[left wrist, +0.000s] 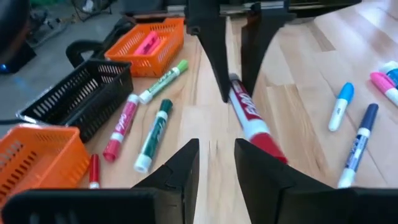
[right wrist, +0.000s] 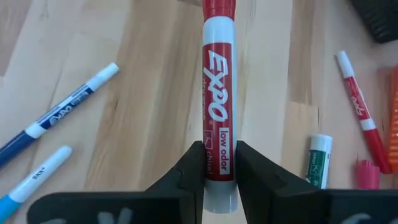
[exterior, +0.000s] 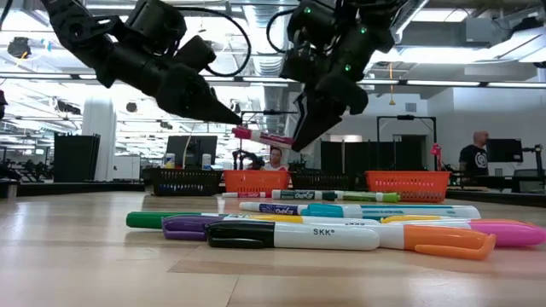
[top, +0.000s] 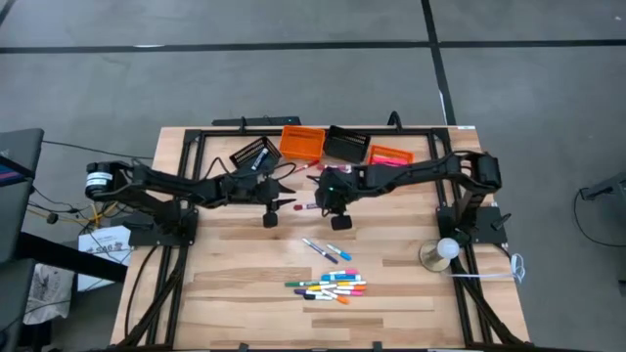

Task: Pick & Place Markers
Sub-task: Put the large red marker into the left black bin

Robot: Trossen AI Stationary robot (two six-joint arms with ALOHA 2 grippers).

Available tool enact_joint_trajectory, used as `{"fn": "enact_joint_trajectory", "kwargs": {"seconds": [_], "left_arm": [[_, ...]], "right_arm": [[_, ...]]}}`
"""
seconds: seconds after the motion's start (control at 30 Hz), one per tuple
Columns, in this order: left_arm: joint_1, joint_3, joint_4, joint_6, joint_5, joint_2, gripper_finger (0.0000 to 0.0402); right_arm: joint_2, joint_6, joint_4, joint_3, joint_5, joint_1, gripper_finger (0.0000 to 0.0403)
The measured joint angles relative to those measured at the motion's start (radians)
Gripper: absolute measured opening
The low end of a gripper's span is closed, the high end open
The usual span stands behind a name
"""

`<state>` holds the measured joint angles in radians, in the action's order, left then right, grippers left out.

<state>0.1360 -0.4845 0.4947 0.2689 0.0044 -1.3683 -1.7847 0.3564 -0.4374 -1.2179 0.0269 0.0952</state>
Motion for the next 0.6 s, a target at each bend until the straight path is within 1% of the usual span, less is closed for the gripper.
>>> {"fn": "enact_joint_trajectory", "kwargs": {"seconds": [0.33, 0.43, 0.6], "left_arm": [[-0.054, -0.025, 0.035, 0.113, 0.001, -0.016, 0.0107], [-0.059, -0.025, 0.038, 0.118, 0.0, -0.016, 0.0121], [-0.056, -0.025, 0.038, 0.118, 0.0, -0.016, 0.0157]], "right_arm": [[0.006, 0.009, 0.003, -0.001, 0.0, -0.04, 0.0058], [0.006, 0.01, -0.016, -0.022, 0.0, -0.056, 0.0058], [0.006, 0.029, -0.047, -0.078, 0.0, -0.088, 0.0058]]}}
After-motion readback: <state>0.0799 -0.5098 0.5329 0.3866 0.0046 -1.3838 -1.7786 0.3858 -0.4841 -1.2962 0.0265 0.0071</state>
